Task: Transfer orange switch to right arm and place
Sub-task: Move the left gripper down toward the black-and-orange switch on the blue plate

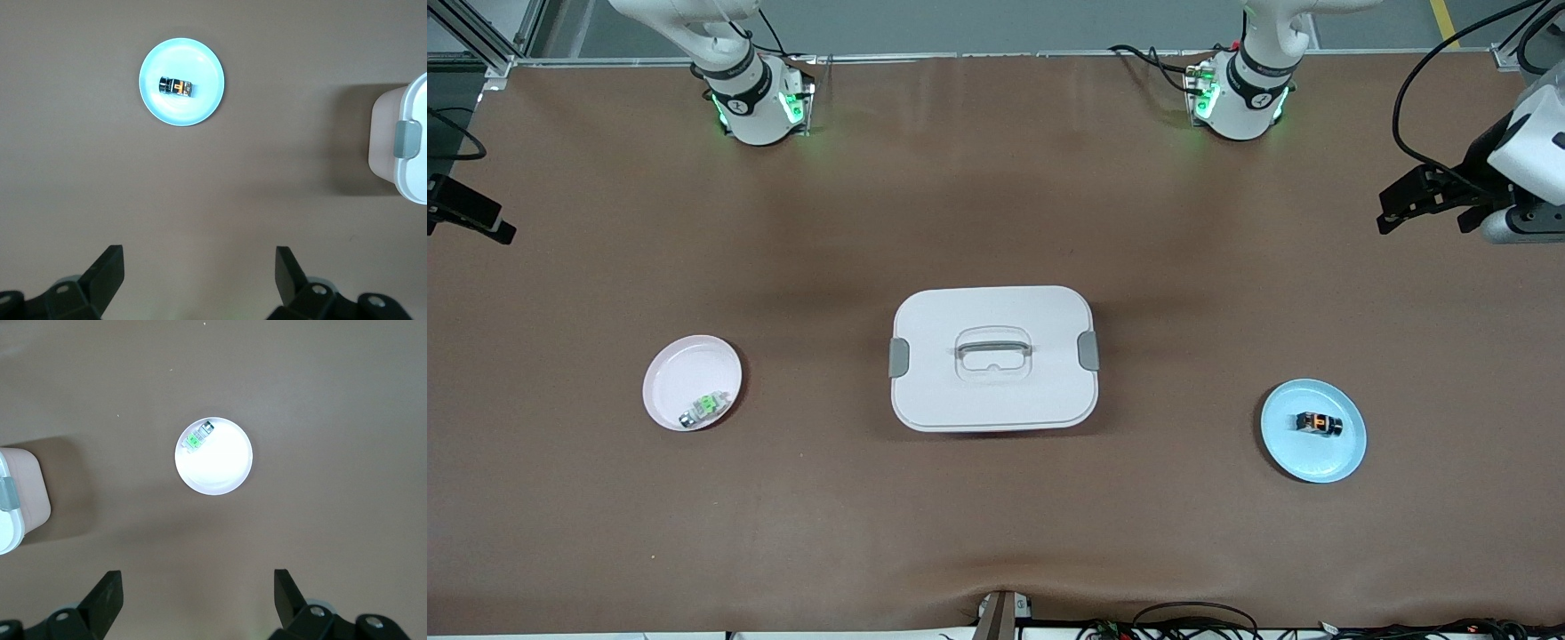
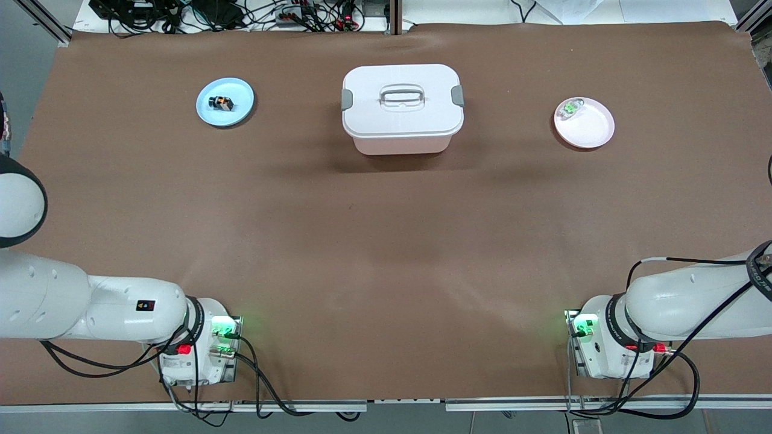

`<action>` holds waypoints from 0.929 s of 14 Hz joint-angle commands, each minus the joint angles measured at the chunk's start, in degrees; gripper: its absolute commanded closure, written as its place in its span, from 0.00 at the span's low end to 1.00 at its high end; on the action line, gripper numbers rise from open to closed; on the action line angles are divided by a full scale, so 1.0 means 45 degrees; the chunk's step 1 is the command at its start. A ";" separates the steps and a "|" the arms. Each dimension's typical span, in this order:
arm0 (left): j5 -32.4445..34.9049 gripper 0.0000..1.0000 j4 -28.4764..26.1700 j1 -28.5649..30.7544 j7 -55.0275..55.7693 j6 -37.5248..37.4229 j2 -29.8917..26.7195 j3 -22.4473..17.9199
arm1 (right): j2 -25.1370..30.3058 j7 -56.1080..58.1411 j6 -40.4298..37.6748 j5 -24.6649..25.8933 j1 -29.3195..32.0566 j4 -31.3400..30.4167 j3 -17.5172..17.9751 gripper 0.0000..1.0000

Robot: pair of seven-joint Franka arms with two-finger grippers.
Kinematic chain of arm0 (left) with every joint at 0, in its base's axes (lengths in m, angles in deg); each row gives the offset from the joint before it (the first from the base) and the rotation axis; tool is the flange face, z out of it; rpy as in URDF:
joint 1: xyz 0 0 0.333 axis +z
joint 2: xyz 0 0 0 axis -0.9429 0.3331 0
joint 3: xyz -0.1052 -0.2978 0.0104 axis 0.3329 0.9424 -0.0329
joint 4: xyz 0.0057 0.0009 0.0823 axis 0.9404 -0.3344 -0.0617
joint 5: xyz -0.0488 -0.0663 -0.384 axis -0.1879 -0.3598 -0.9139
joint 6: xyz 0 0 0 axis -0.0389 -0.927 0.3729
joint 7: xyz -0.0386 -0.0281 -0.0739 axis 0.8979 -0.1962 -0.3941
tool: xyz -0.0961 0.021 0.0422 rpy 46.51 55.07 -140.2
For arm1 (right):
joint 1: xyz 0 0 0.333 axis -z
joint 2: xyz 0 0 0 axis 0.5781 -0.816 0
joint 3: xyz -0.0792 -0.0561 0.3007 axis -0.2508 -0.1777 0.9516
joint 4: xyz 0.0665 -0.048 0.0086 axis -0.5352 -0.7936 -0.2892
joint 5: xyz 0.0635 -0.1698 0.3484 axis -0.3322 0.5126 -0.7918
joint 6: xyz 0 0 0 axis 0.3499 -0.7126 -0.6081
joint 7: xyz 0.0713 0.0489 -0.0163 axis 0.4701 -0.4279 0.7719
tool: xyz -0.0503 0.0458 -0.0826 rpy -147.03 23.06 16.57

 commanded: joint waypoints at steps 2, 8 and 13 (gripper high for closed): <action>-0.0093 0.00 0.0280 0.0180 -0.0255 -0.0234 0.0140 0.0064 | 0.0250 0.0061 -0.0045 -0.0041 0.0222 -0.0194 0.0147 0.00; -0.0113 0.00 0.0377 0.0200 -0.0353 -0.0215 0.0627 -0.0054 | 0.0250 0.0080 -0.0045 -0.0061 0.0241 -0.0194 0.0127 0.00; -0.0113 0.00 0.0378 0.0200 -0.0353 -0.0195 0.1174 -0.0054 | 0.0250 0.0080 -0.0045 -0.0061 0.0222 -0.0194 0.0127 0.00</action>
